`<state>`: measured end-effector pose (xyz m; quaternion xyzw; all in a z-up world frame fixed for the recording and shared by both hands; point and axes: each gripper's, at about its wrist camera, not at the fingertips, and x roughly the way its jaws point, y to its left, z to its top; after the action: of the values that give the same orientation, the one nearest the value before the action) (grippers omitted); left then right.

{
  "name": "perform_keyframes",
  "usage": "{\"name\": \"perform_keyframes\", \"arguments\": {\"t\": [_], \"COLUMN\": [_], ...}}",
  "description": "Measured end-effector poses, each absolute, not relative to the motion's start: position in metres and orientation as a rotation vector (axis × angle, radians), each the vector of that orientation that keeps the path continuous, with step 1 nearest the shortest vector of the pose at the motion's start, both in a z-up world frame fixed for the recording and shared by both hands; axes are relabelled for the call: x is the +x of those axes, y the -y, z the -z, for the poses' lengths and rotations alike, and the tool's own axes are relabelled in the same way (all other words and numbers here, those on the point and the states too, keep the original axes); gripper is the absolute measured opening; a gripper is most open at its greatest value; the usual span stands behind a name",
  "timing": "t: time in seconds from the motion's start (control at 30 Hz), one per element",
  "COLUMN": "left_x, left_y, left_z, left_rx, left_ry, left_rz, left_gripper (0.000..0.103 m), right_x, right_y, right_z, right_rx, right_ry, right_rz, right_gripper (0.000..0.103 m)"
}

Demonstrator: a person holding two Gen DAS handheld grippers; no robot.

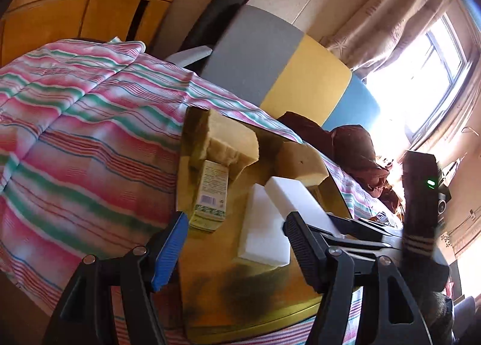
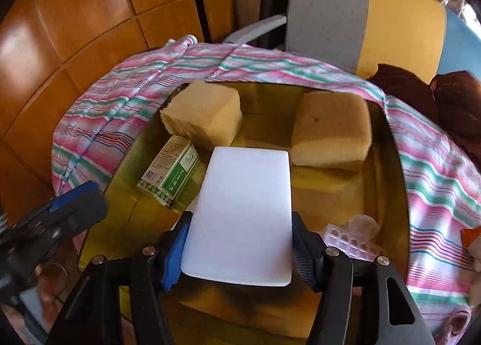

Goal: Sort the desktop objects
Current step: 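Carry both eraser blocks over the gold tray and open both tools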

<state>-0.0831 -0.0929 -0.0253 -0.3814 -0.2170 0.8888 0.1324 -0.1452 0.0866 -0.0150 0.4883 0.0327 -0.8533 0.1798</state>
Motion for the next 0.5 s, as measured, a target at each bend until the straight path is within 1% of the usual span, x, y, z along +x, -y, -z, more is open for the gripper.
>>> {"name": "perform_keyframes", "arguments": {"t": [0.1, 0.17, 0.23, 0.37, 0.5], "left_x": [-0.081, -0.078, -0.076, -0.068, -0.064], "left_y": [0.100, 0.107, 0.111, 0.119, 0.120], "left_z": [0.028, 0.028, 0.030, 0.033, 0.031], "left_rx": [-1.105, -1.103, -1.105, -1.104, -1.081], "left_ry": [0.655, 0.669, 0.678, 0.705, 0.719], "left_rz": [-2.578, -2.576, -2.580, -2.585, -2.587], "left_gripper": [0.069, 0.069, 0.069, 0.069, 0.069], "right_x": [-0.153, -0.154, -0.149, -0.133, -0.117], "right_y": [-0.078, -0.079, -0.084, -0.095, -0.094], "right_z": [0.024, 0.026, 0.024, 0.021, 0.020], "right_rx": [1.417, 1.426, 1.407, 1.371, 1.341], "right_ry": [-0.009, 0.049, 0.066, 0.038, -0.049], "right_rz": [2.354, 2.335, 2.335, 2.337, 2.315], "right_gripper": [0.067, 0.073, 0.074, 0.074, 0.072]}}
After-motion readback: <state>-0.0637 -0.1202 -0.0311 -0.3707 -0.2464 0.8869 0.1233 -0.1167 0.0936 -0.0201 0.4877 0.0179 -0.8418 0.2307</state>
